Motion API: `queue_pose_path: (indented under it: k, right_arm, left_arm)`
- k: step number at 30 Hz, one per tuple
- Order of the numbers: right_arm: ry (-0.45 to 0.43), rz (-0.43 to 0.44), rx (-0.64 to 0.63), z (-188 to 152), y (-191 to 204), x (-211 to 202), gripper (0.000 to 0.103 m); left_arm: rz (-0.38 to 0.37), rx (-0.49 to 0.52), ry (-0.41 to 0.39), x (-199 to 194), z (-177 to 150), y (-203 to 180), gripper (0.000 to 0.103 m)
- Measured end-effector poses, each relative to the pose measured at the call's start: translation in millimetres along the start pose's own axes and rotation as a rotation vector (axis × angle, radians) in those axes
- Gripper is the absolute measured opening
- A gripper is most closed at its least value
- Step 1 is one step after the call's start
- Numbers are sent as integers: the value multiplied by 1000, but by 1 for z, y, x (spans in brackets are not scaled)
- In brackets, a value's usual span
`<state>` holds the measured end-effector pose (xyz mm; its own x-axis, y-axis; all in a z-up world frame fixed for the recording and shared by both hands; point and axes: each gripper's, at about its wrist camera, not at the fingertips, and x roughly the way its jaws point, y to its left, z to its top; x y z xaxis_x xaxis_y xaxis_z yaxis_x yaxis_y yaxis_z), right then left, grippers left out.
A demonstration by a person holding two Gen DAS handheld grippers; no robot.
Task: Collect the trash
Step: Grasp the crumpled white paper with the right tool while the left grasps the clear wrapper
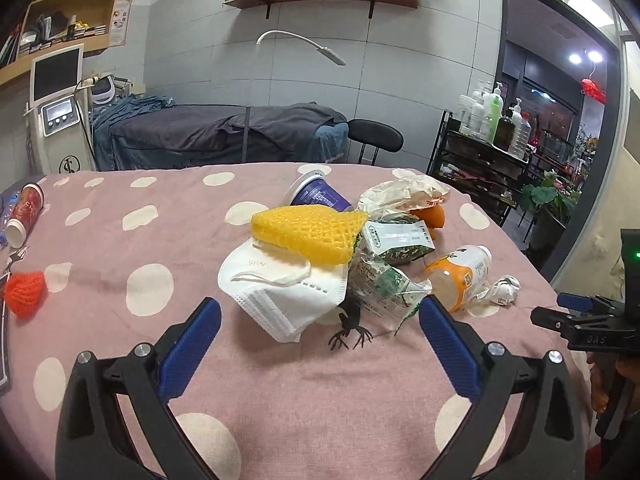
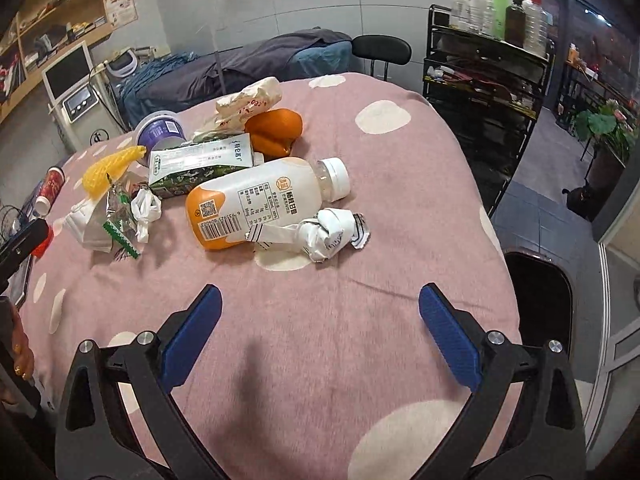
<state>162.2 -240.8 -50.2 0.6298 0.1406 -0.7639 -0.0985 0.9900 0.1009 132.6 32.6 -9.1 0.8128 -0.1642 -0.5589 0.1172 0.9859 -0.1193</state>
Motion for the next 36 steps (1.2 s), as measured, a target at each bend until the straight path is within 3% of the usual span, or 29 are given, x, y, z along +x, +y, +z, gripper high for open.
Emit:
queue_pose_path:
  k: [4, 6, 10, 12, 13, 16, 24, 29, 36]
  right_arm:
    - [66, -12, -46, 16, 3, 26, 97]
    - [99, -27, -81, 23, 6, 42, 91]
    - [163, -15, -106, 33, 8, 60, 69]
    - [180, -32, -125, 35, 10, 65, 54]
    - [192, -39, -130, 36, 10, 67, 41]
    - [188, -23, -129, 35, 9, 64, 32]
    - [129, 10, -63, 26, 5, 39, 30]
    - [96, 35, -33, 18, 3, 20, 30]
    - [80, 51, 5, 6, -1, 11, 30]
  left_arm:
    - [-27, -7, 12, 5, -3, -2, 98]
    - [-51, -1, 24, 9, -4, -7, 98]
    - [-121, 13, 54, 20, -3, -24, 98]
    - [-128, 12, 71, 29, -2, -31, 98]
    - [-134, 7, 84, 35, -2, -34, 98]
    - [-134, -12, 110, 50, 0, -38, 98]
    - [-106, -67, 160, 84, 11, -48, 94]
    - [-150, -177, 181, 92, 7, -37, 68]
    - [-166, -195, 190, 89, -3, -31, 48]
